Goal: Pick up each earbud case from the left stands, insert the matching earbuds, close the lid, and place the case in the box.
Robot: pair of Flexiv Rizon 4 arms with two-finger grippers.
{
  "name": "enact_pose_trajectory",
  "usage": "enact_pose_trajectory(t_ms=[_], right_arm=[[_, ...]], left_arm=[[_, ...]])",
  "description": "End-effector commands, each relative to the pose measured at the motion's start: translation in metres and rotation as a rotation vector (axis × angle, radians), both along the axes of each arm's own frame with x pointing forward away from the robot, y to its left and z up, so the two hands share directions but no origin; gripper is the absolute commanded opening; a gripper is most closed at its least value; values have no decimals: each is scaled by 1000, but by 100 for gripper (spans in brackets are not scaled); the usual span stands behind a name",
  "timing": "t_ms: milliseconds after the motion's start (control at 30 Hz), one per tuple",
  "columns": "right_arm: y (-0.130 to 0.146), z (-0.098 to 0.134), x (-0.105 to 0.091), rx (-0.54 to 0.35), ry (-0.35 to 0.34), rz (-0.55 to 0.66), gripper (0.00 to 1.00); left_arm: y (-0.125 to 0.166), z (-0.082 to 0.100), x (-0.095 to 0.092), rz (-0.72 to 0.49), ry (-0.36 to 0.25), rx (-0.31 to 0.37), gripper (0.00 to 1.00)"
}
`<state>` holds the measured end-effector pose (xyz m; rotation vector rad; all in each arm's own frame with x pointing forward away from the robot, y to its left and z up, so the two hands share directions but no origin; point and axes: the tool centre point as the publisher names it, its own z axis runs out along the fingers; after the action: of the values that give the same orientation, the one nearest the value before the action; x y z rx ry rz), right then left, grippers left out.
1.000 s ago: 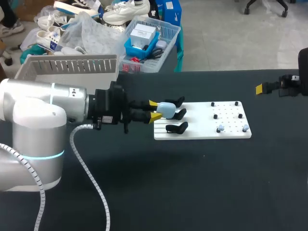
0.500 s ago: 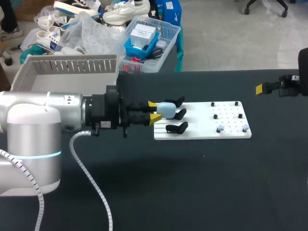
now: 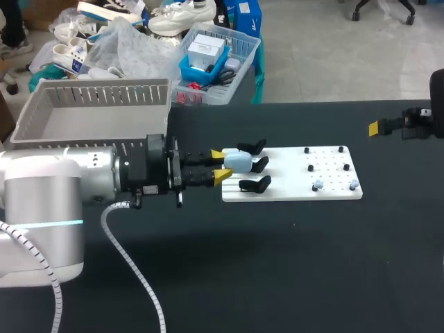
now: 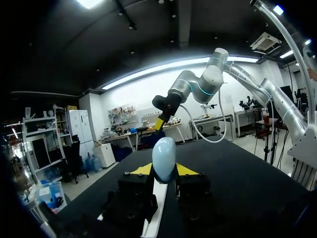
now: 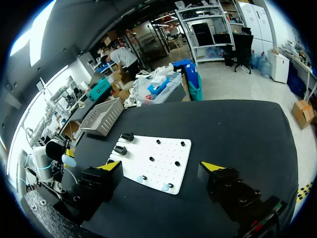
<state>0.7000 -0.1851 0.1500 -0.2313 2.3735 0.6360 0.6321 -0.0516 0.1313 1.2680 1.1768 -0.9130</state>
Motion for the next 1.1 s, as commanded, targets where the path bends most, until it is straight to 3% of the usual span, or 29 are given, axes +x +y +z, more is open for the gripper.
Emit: enact_pose_trajectory(t_ms=[33,900,1100], right_arm=[[0,0,0,0,0,0,100],[0,0,0,0,0,0,100],[0,0,0,0,0,0,100]], left_arm=[[0,0,-3,20,-4,-5,0],[0,0,-3,20,-4,-5,0],[-12,-6,-2,-18,-15,-36,0]])
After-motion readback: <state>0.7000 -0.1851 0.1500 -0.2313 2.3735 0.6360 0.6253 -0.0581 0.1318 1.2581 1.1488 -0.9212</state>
